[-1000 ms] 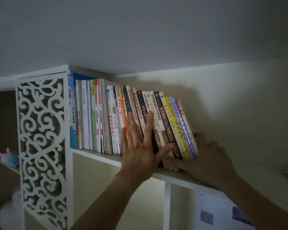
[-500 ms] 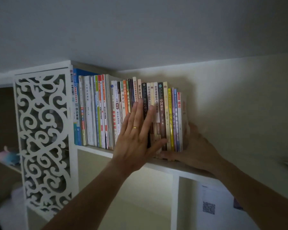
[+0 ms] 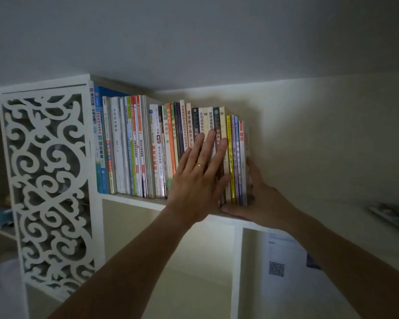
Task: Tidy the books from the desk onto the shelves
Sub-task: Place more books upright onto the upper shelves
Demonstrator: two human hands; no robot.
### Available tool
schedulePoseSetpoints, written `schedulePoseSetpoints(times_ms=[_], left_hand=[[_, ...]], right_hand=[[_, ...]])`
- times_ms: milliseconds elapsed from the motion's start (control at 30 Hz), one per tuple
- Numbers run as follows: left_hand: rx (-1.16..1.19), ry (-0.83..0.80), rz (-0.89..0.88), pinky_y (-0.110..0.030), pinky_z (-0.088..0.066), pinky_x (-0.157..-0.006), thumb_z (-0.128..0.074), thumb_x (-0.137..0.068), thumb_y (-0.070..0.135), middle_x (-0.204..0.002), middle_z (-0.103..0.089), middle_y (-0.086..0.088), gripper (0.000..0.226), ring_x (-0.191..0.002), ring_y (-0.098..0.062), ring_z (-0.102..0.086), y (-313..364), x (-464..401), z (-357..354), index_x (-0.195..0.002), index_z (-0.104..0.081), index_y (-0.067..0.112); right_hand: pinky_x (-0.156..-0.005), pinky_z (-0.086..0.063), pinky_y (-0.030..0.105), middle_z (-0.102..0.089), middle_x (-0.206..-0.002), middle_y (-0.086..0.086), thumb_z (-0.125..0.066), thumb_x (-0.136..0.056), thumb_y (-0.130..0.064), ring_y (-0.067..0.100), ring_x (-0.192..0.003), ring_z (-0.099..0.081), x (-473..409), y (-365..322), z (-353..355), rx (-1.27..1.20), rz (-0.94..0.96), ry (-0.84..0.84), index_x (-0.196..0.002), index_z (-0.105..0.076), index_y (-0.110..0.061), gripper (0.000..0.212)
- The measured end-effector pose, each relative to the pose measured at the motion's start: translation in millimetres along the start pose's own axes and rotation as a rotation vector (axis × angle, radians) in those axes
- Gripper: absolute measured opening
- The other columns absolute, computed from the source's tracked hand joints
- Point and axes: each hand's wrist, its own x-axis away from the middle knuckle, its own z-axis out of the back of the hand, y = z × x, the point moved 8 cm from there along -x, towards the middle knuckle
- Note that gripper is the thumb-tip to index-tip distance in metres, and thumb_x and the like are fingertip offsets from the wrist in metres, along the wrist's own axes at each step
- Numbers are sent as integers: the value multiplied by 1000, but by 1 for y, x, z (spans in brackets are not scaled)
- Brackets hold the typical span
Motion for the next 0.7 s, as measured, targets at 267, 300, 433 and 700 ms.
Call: schedulePoseSetpoints(times_ms=[267,300,433,700], left_hand=[[323,163,151,-47,-13,-129,-25,-109,44,-173,-4,-5,63,-159,-18,2,-42,-14,50,-164,-11,16],[356,178,193,-45,-12,-129,-25,-109,42,-172,-9,-7,63,-159,-19,-2,-56,-31,59,-164,-14,14],[387,96,161,-50,-36,-119,-37,-110,28,-153,-48,-15,49,-143,-29,-42,-91,-84,71,-154,-38,7],[371,44,25,-47,-48,-106,-44,-108,26,-142,-57,-13,42,-132,-29,-51,-107,-90,62,-146,-49,10]], right_hand=[[-93,-56,44,-55,-134,-3,-75,-74,-63,19,-117,-60,10,-25,18,104,-39,291,-154,-13,-39,104],[-94,-55,45,-54,-134,-1,-77,-75,-58,21,-117,-59,6,-26,20,103,-56,289,-155,-10,-38,105],[-96,-55,49,-54,-137,-2,-81,-76,-47,22,-119,-60,2,-32,17,84,-86,312,-154,-9,-38,106],[-96,-56,43,-46,-148,-12,-76,-83,-44,10,-115,-62,16,-24,-2,41,-46,264,-157,2,-43,108]])
